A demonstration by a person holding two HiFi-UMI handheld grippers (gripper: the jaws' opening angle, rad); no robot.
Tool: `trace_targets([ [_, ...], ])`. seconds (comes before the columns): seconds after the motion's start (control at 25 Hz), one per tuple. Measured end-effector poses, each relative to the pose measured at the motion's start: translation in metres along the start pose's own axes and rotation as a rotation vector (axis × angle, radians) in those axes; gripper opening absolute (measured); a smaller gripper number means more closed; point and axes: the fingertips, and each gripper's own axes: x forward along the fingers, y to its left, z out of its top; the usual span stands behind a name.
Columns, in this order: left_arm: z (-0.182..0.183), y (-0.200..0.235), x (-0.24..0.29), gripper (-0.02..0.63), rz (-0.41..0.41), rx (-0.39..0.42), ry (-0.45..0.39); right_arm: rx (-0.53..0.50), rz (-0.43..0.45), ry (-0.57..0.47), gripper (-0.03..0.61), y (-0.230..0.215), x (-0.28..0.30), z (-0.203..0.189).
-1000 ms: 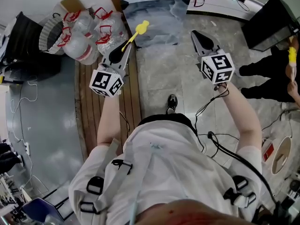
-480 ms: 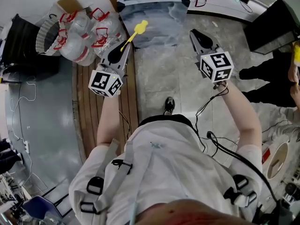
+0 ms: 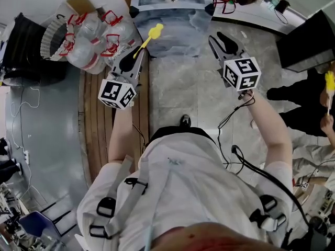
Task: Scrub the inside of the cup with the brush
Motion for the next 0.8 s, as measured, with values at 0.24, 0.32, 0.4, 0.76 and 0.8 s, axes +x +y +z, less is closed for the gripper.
trace_targets([
  [0.24, -0.004, -0.001, 0.016, 0.037, 0.04, -0.002, -0.004, 0.005, 0.038, 0.013, 0.184, -0.019, 0.007, -0.007],
  [0.32, -0.005, -0.003, 0.026, 0.037, 0.04, 0.003, -0.002, 0.013, 0.048, 0.013, 0.201, -0.027, 0.009, -0.009],
  [0.4, -0.005, -0.006, 0.034, 0.037, 0.032, 0.008, 0.001, 0.017, 0.055, 0.016, 0.218, -0.034, 0.011, -0.01],
  [0.76, -0.007, 0.017, 0.06, 0.037, 0.037, 0.0, -0.016, 0.019, 0.075, 0.052, 0.278, -0.048, 0.036, -0.011],
  [0.8, -0.008, 0.021, 0.064, 0.037, 0.035, -0.002, -0.015, 0.027, 0.074, 0.054, 0.282, -0.05, 0.041, -0.011],
])
